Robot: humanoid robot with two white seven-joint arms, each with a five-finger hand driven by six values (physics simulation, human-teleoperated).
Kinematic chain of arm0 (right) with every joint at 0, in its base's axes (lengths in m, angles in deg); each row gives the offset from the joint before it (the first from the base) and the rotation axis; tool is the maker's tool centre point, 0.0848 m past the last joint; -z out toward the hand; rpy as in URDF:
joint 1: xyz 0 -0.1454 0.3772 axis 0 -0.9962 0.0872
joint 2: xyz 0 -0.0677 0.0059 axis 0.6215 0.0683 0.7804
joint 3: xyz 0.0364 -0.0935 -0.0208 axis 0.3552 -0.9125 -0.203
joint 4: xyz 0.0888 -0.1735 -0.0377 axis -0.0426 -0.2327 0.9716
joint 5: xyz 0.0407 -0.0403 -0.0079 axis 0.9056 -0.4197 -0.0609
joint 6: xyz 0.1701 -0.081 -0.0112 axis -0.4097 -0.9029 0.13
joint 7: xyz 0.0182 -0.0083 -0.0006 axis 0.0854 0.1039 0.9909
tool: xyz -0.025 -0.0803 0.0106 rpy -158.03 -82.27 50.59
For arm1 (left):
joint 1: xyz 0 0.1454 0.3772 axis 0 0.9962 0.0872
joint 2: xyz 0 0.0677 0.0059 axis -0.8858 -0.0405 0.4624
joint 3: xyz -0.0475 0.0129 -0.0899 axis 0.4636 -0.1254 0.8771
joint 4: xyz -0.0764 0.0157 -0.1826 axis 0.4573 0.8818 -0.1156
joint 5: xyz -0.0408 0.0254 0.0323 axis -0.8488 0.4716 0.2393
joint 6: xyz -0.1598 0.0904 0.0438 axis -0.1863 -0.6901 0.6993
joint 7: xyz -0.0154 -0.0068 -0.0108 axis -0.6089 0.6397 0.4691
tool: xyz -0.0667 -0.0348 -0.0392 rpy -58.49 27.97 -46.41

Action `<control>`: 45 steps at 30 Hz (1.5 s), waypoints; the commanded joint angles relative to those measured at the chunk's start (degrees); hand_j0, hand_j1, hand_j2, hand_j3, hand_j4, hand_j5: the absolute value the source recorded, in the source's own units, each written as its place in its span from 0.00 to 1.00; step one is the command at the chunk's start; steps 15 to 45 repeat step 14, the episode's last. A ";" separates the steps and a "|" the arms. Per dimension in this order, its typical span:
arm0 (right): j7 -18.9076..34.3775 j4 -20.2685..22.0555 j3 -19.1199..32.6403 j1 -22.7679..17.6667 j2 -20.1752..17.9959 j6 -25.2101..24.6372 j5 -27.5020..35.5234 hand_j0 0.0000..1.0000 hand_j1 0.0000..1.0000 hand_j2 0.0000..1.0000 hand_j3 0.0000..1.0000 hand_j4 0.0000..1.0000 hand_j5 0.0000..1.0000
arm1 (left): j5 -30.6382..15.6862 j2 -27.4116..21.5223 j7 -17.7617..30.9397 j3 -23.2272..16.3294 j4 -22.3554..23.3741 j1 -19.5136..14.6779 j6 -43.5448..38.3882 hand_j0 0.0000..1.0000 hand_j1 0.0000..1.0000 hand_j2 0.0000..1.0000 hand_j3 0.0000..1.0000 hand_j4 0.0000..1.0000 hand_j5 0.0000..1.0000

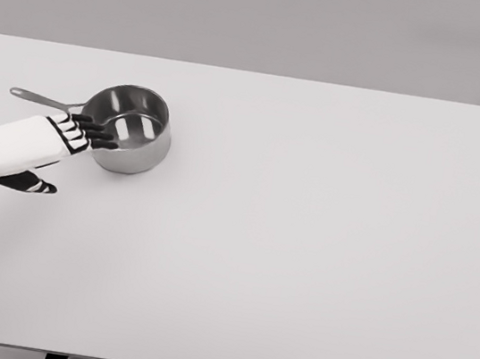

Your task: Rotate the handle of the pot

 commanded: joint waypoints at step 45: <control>0.01 0.00 0.00 0.00 0.00 0.00 -0.01 1.00 1.00 1.00 1.00 1.00 1.00 | -7.10 -2.54 0.05 2.26 -1.78 -0.09 -0.08 1.00 1.00 1.00 1.00 1.00 1.00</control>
